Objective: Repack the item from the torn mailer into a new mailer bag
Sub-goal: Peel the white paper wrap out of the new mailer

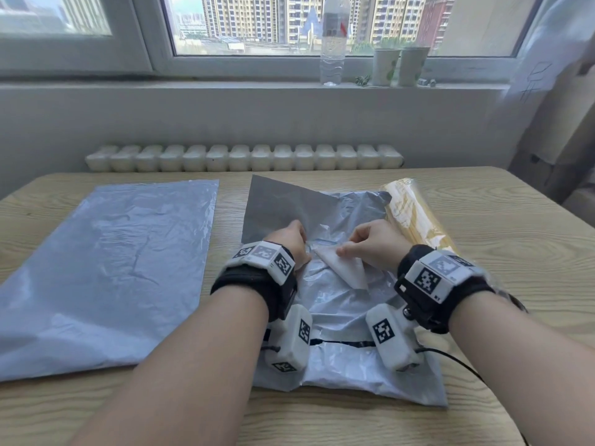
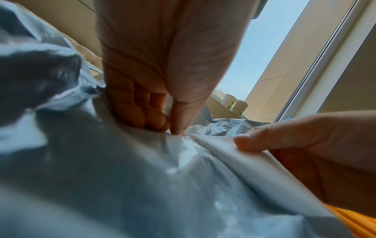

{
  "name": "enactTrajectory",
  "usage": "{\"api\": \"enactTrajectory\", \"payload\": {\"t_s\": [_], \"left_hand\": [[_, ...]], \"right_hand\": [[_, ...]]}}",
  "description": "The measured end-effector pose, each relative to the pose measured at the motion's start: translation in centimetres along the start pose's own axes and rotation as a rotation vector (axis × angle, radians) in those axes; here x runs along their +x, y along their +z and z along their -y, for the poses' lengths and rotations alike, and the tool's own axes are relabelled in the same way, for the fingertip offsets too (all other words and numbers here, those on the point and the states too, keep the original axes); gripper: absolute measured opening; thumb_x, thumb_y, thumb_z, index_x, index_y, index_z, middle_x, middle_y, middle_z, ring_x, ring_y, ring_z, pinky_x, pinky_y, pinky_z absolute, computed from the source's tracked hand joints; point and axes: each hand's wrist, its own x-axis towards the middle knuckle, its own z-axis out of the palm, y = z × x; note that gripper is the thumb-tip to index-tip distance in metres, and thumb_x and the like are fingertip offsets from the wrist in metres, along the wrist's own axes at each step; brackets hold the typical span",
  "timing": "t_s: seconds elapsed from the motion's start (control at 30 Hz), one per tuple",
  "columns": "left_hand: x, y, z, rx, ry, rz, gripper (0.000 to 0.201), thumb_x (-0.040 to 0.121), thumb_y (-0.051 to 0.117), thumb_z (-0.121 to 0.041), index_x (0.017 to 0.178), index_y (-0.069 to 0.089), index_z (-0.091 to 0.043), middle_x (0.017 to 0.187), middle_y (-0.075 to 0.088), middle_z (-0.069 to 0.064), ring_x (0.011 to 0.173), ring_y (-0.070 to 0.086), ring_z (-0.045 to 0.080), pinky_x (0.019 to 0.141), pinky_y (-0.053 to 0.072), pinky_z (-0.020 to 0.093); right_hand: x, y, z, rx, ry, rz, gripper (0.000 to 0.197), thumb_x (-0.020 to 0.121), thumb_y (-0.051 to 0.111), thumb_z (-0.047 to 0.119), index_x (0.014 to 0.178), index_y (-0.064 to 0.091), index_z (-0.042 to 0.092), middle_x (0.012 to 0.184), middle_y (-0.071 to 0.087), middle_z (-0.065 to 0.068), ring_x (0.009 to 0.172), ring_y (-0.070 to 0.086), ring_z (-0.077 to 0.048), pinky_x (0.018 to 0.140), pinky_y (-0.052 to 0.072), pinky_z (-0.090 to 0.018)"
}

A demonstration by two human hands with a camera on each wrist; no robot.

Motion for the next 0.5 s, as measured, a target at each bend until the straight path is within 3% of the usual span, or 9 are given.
{"api": "enactTrajectory", "payload": {"t_s": [0.3,0.4,0.5], "left_hand": [[0.26,0.06,0.11,0.011,0.003,-0.005,0.033,0.088,0.06,-0.023,0.118,0.047,-0.017,0.107,0.067,0.011,0.099,0.066,0.031,0.085,0.055,0.037],[0.4,0.13,0.18,0.009,0.001,-0.003,0.032,0.088,0.059,-0.024,0.117,0.047,-0.018,0.106,0.067,0.01,0.098,0.065,0.031,0.083,0.054,0.036],[0.42,0.13,0.29,0.011,-0.004,-0.005,0.032,0.088,0.059,-0.024,0.118,0.046,-0.018,0.105,0.066,0.011,0.093,0.064,0.031,0.077,0.051,0.033]], "right_hand": [[0.01,0.0,-0.29,0.031,0.013,-0.019,0.014,0.075,0.073,0.019,0.069,0.065,0.009,0.058,0.052,0.001,0.053,0.044,-0.01,0.05,0.034,-0.023],[0.11,0.03,-0.52,0.047,0.028,-0.028,0.017,0.074,0.071,0.018,0.062,0.06,0.014,0.06,0.052,0.001,0.056,0.046,-0.012,0.055,0.038,-0.025],[0.11,-0.01,-0.53,0.039,0.004,-0.038,0.014,0.074,0.069,0.012,0.069,0.058,0.018,0.074,0.062,0.0,0.07,0.056,-0.017,0.066,0.046,-0.031]]}}
